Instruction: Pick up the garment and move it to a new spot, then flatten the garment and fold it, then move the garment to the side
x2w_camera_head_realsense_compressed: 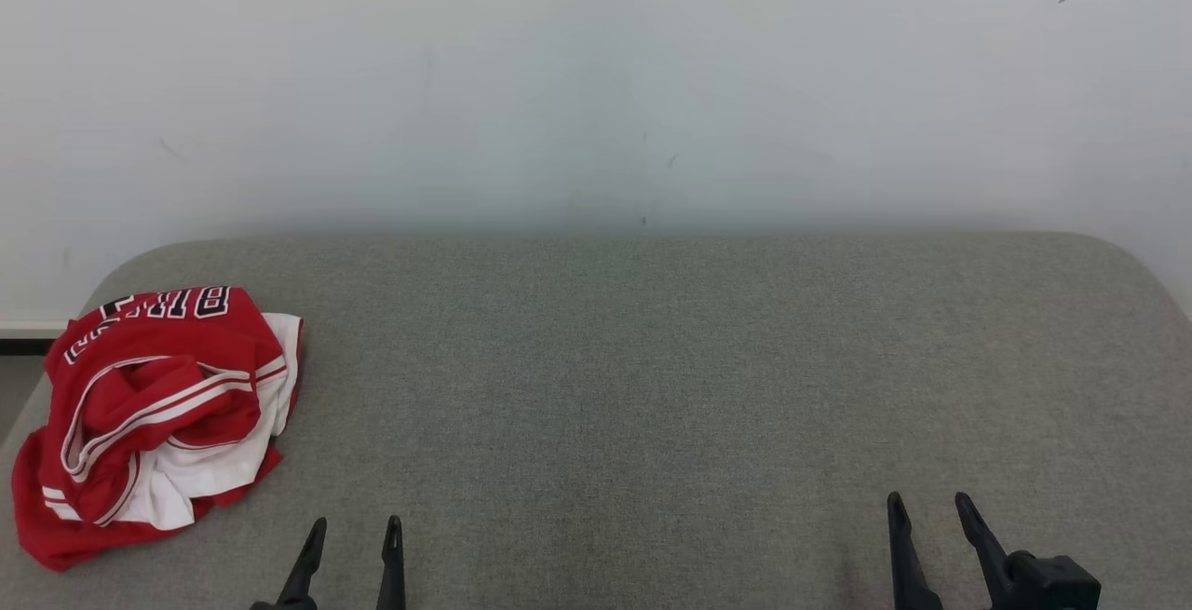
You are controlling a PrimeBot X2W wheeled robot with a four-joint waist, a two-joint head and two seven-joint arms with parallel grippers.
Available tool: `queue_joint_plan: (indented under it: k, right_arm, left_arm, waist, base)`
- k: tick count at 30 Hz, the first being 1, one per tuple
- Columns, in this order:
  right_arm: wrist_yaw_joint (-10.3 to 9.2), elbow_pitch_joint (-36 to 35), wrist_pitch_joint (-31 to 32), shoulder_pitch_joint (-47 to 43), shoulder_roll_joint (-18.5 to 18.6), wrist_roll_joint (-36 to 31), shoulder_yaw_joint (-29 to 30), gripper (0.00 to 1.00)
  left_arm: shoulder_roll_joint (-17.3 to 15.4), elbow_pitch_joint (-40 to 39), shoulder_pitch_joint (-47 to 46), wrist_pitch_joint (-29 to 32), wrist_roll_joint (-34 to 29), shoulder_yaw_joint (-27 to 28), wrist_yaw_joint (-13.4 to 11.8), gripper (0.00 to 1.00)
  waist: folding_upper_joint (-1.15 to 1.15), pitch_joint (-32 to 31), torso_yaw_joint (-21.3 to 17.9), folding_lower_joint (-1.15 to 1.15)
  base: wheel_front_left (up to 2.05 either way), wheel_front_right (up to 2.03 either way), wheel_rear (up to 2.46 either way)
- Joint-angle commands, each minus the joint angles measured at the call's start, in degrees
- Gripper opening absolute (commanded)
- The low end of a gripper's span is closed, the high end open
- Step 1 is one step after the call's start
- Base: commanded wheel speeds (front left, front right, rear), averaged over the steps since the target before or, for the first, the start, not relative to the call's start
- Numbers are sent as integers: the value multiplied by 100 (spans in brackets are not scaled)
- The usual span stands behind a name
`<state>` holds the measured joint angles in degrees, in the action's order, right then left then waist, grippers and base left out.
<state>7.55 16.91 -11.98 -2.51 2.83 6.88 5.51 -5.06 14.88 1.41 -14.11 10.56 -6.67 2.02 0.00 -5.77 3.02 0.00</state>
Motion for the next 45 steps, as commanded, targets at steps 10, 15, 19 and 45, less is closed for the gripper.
queue_joint_plan:
  k: [10, 15, 19, 45]
  right_arm:
    - [-12, 55, -103, -47, 7, -295, -29, 100]
    - [-12, 86, -116, -14, 7, -210, 1, 100]
    - [-12, 111, -126, -1, 6, -193, 5, 100]
    - [-12, 334, -272, 66, 3, 212, -115, 100]
  left_arm:
    - [80, 124, 24, -113, -323, 44, 62, 100]
    - [101, 151, 4, -113, -302, 77, 75, 100]
    - [117, 176, 1, -113, -299, 104, 85, 100]
    - [69, 310, -158, -113, -432, 181, 131, 100]
  waist:
    - [0, 3, 24, 0]
    - [0, 10, 33, 0]
    - [0, 18, 29, 0]
    - [0, 67, 1844, 0]
  base:
    - [0, 0, 0]
    - [0, 0, 0]
    - [0, 0, 0]
    - [0, 0, 0]
